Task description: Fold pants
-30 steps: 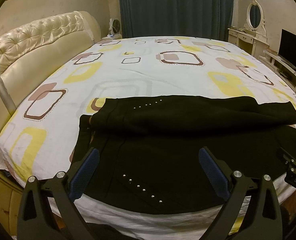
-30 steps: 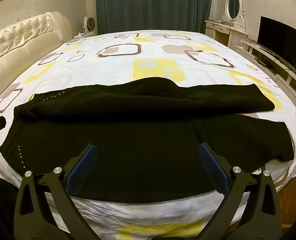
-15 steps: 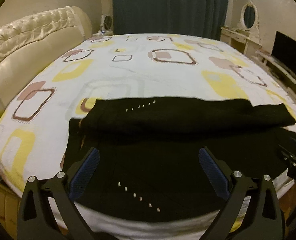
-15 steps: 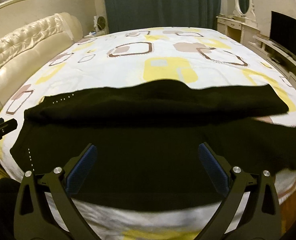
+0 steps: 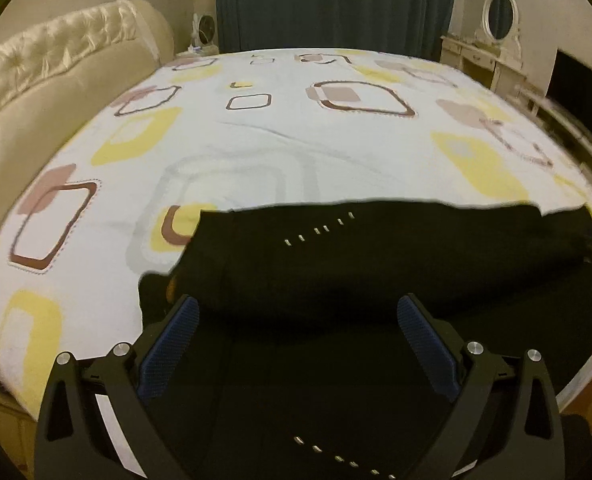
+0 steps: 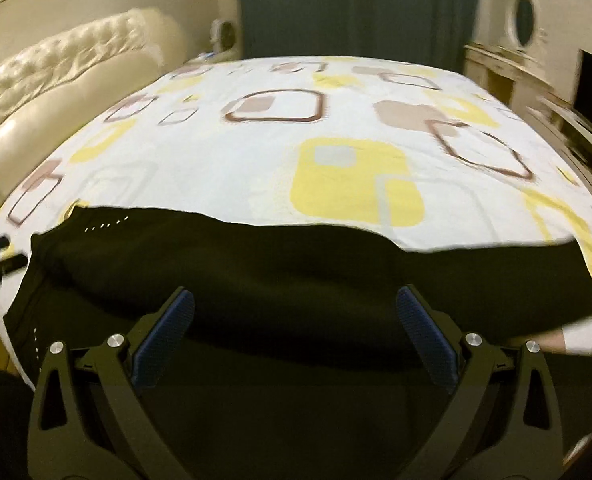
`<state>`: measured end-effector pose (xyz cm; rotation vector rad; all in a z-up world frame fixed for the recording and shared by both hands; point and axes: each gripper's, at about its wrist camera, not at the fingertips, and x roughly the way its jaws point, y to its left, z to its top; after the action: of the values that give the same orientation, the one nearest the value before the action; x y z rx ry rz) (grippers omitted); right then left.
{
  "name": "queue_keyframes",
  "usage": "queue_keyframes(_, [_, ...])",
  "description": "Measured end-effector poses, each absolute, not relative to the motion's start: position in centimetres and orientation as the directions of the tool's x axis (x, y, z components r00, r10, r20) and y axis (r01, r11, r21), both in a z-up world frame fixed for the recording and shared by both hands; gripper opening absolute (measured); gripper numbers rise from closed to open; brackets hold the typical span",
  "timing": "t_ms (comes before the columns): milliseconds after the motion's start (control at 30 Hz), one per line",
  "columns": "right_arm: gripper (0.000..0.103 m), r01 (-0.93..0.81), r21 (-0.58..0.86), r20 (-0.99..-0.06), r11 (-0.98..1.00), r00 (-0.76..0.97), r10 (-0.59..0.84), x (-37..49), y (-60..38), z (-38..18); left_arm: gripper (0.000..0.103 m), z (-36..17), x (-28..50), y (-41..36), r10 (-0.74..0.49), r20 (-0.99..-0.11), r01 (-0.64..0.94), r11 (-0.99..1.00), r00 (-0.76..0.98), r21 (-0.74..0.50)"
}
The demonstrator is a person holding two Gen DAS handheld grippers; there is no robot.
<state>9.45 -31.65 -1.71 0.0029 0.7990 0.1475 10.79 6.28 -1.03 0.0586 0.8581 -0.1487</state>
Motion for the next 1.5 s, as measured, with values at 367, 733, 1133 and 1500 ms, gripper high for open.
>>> queue_keyframes(367, [0.101, -0.391, 0.162, -0.849, 0.906, 0.412, 0.330, 23.4, -33.1, -5.0, 0.099, -6.7, 25.5, 19.8, -0.307, -0.861, 0.105, 0.951, 0.406, -0.290])
queue_keyframes(733, [0.079, -0.506, 0.203, -0.921, 0.838, 0.192, 0.339, 26.5, -31.3, -8.9, 0.099, -10.0, 28.2, 16.0, -0.406, -0.881, 0.289, 0.897, 0.243, -0.334])
queue_keyframes(1133, [0.007, -0.581, 0.214, -0.939, 0.785, 0.098, 0.328, 25.6, -28.9, -8.7, 0.023, -9.5, 29.3, 14.1, -0.356, -0.913, 0.283, 0.913, 0.201, -0.294])
queue_keyframes(1500, [0.006, -0.557, 0.000, -0.879, 0.830, 0.395, 0.265, 23.6, -29.1, -0.9, 0.005, -0.9, 29.0, 15.2, -0.423, -0.824, 0.265, 0.902, 0.378, -0.341])
